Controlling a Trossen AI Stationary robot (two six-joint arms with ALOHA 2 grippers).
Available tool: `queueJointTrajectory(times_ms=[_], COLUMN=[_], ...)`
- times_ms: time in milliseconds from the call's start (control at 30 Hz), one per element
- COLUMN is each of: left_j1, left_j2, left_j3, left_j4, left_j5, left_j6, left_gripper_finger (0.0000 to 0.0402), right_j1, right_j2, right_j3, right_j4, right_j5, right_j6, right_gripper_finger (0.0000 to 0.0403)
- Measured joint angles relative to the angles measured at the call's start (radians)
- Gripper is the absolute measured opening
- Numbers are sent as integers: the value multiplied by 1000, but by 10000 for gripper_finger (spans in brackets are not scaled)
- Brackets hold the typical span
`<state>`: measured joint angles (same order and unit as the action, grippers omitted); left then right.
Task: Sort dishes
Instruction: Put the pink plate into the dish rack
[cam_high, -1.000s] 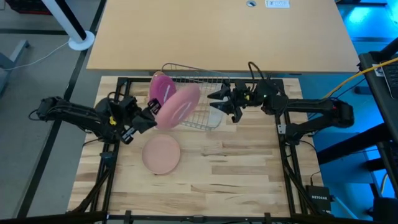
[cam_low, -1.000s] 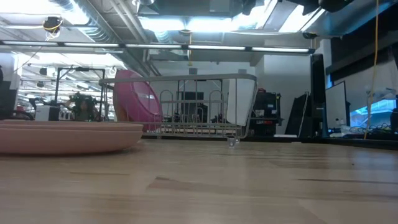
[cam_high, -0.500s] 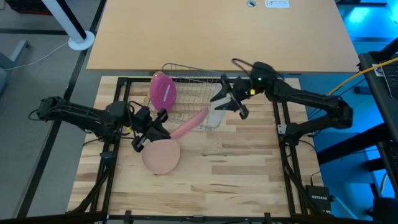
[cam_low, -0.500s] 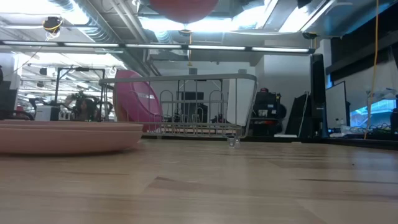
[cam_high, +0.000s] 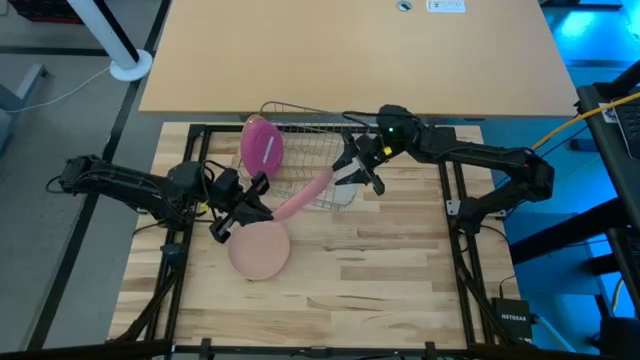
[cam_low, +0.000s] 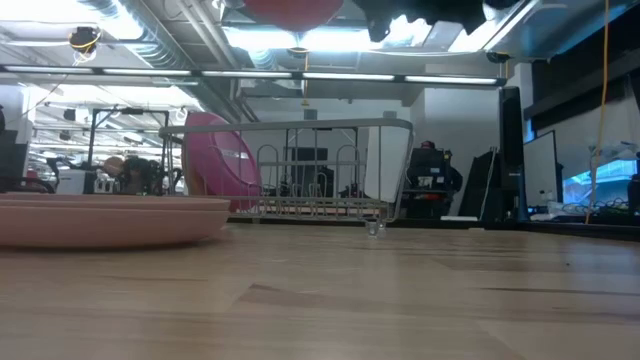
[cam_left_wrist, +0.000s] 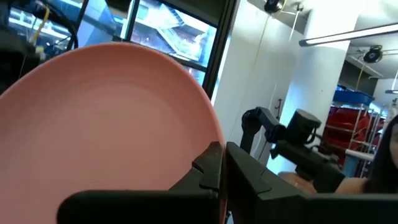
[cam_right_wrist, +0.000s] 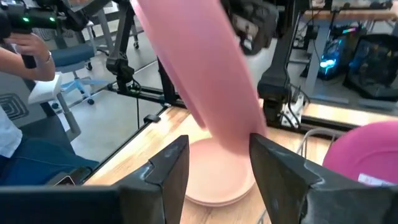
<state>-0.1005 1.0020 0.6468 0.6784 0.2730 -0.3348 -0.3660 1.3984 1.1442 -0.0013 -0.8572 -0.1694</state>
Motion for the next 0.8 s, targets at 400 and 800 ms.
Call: queueJointTrajectory(times_ms=[400, 800], left_j1=[0, 4], left_j2=[-5, 32], left_j3=[0, -2], left_j4=[176, 91], left_j5=[-1, -489], left_j6=[97, 43], left_gripper_finger=[3, 2], right_j1=[0, -1], right_j2=[18, 27], right_j3=[0, 0], right_j4=[35, 161], right_j5=[172, 390], right_j6=[12, 92], right_gripper_finger=[172, 172])
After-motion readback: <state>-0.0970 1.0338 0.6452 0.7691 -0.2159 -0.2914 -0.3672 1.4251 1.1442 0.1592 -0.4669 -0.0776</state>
